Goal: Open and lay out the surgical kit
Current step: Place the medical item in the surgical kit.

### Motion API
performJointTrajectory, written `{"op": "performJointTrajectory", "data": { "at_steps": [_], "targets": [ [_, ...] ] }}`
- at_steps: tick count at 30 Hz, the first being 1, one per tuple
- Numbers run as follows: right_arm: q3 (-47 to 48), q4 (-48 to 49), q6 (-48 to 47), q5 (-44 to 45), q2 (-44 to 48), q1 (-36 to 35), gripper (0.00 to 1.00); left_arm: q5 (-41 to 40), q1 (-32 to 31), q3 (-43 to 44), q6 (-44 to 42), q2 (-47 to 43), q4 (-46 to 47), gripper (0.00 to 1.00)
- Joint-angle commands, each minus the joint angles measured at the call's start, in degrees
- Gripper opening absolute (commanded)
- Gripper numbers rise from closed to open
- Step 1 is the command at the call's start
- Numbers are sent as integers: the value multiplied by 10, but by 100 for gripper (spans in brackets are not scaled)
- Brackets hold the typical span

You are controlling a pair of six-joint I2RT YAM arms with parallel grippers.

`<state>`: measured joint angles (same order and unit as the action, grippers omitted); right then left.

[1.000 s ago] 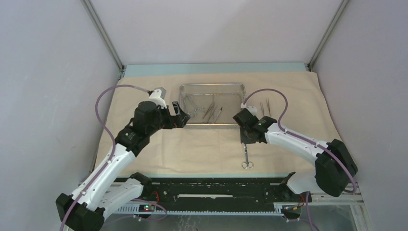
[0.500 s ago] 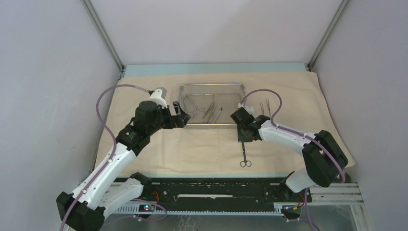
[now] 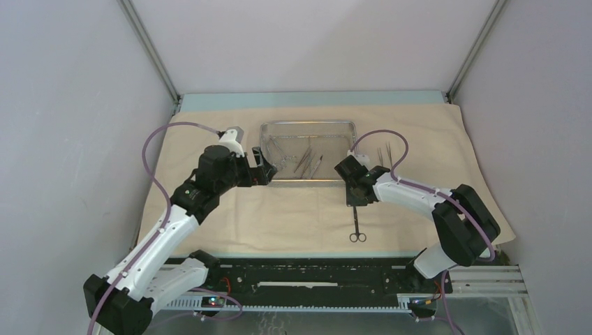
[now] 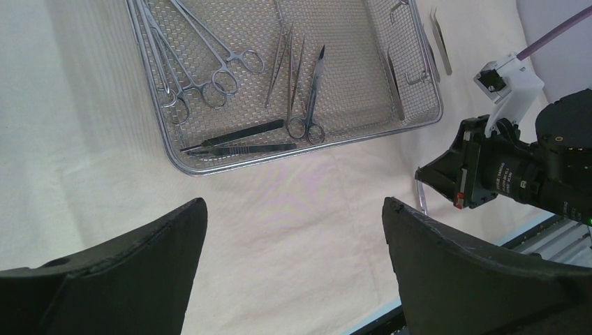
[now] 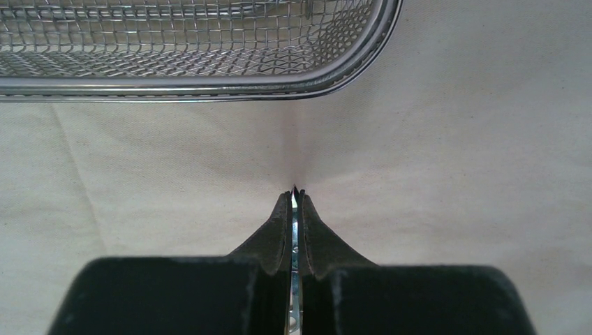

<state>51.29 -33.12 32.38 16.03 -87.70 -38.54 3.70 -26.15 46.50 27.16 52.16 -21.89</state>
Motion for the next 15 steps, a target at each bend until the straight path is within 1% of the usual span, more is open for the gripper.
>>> {"op": "performJointTrajectory", "data": {
  "at_steps": [1, 5, 7, 10, 13, 15],
  "targets": [
    [0, -2, 14, 21, 0, 5, 2, 9, -2, 0, 5, 1, 20, 100],
    [0, -6, 20, 23, 0, 5, 8, 10, -2, 0, 5, 3, 21, 100],
    [0, -9, 22, 23, 4, 4, 16, 10, -2, 1, 4, 3, 21, 100],
    [0, -13, 23, 25, 22, 5, 33, 11, -2, 2, 3, 3, 21, 100],
    [3, -20, 23, 24, 47, 5, 42, 12, -2, 3, 3, 4, 21, 100],
    [9, -30, 23, 26, 63, 6, 44, 12, -2, 5, 3, 4, 21, 100]
  ]
}}
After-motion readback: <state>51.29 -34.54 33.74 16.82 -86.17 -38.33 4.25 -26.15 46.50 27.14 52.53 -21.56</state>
